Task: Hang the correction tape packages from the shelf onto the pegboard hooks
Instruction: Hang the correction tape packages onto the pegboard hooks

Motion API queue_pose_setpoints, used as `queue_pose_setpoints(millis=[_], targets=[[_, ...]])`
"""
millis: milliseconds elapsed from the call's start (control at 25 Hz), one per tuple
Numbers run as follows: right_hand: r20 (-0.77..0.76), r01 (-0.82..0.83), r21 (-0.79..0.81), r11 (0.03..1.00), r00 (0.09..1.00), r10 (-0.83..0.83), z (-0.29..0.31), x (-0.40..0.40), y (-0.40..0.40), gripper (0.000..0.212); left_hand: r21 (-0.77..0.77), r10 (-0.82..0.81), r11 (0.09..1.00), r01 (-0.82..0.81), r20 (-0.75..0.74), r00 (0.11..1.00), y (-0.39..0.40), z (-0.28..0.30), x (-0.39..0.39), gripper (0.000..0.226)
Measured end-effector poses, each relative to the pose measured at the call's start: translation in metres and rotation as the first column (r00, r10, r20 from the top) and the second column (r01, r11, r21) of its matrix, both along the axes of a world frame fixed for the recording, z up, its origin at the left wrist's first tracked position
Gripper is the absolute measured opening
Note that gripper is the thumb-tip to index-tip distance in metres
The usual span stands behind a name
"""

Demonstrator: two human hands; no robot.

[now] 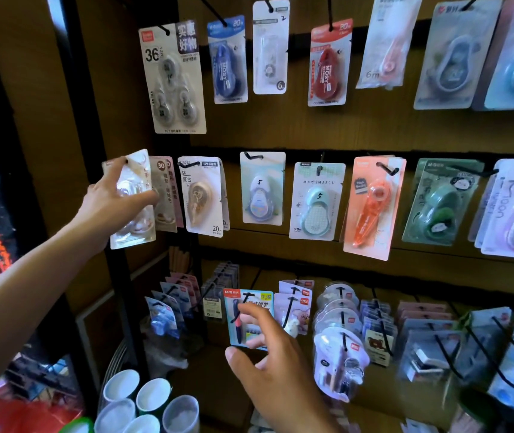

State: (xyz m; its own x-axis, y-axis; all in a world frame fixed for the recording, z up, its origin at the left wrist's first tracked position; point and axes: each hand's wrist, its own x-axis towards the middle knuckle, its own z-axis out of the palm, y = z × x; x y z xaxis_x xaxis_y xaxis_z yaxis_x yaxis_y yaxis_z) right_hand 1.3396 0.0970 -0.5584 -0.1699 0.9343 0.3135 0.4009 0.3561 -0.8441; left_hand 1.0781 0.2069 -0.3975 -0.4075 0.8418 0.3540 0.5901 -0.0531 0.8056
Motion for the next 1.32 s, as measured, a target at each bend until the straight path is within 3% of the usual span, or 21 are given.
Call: queue_pose_setpoints(millis=[200,360,640,760,800,840,880,960,1000,1040,1120,1200,1320], targets=[[0.0,-0.016,-0.015,1.0,1.0,0.016,0.0,0.002,0.0,0.056,0.011,-0.076,0.997,0.076,0.072,0.995,0.008,0.0,0.007,0.106],[-0.005,-0.018,-0.037,0.999,1.0,0.018,0.001,0.011,-0.003,0.054,0.072,-0.119,0.992,0.104,0.239,0.964,0.022,-0.008,0.017,0.107],[-0.011,0.04,-0.089,0.995,0.999,-0.041,-0.027,0.051,-0.014,0.042,0.175,-0.008,0.982,-0.065,0.388,0.921,0.026,-0.044,0.046,0.085],[-0.037,0.081,-0.174,0.981,0.995,-0.088,-0.073,0.076,-0.015,0.028,0.231,-0.005,0.965,-0.125,0.493,0.87,-0.01,-0.117,0.074,0.049],[-0.03,0.087,-0.23,0.969,0.995,-0.096,-0.092,0.083,-0.013,0.024,0.182,-0.044,0.982,-0.052,0.487,0.872,-0.027,-0.147,0.086,0.033],[-0.003,0.077,-0.303,0.95,0.997,-0.082,-0.114,0.09,-0.012,0.021,0.061,-0.118,0.993,0.101,0.47,0.874,-0.045,-0.177,0.099,0.02],[0.051,0.057,-0.381,0.923,0.998,-0.04,-0.134,0.096,-0.011,0.019,-0.12,-0.213,0.948,0.295,0.451,0.867,-0.061,-0.204,0.109,0.013],[0.194,0.041,-0.527,0.849,0.978,0.073,-0.167,0.111,-0.008,0.01,-0.477,-0.413,0.684,0.552,0.372,0.832,-0.081,-0.25,0.121,0.008],[0.243,0.056,-0.574,0.817,0.964,0.105,-0.181,0.118,-0.004,0.006,-0.579,-0.514,0.577,0.576,0.291,0.807,-0.084,-0.266,0.123,0.008],[0.277,0.078,-0.598,0.798,0.954,0.115,-0.194,0.126,0.0,0.009,-0.632,-0.608,0.526,0.57,0.189,0.771,-0.082,-0.277,0.123,0.01],[0.283,0.126,-0.649,0.75,0.955,0.085,-0.219,0.138,0.01,0.012,-0.724,-0.733,0.475,0.501,-0.01,0.681,-0.07,-0.287,0.129,0.008],[0.281,0.168,-0.711,0.683,0.958,0.057,-0.243,0.147,0.019,0.012,-0.83,-0.823,0.395,0.393,-0.129,0.553,-0.051,-0.297,0.144,0.023],[0.334,0.235,-0.751,0.617,0.942,0.047,-0.281,0.165,0.038,0.019,-0.887,-0.872,0.393,0.243,-0.275,0.405,-0.015,-0.336,0.176,0.037]])
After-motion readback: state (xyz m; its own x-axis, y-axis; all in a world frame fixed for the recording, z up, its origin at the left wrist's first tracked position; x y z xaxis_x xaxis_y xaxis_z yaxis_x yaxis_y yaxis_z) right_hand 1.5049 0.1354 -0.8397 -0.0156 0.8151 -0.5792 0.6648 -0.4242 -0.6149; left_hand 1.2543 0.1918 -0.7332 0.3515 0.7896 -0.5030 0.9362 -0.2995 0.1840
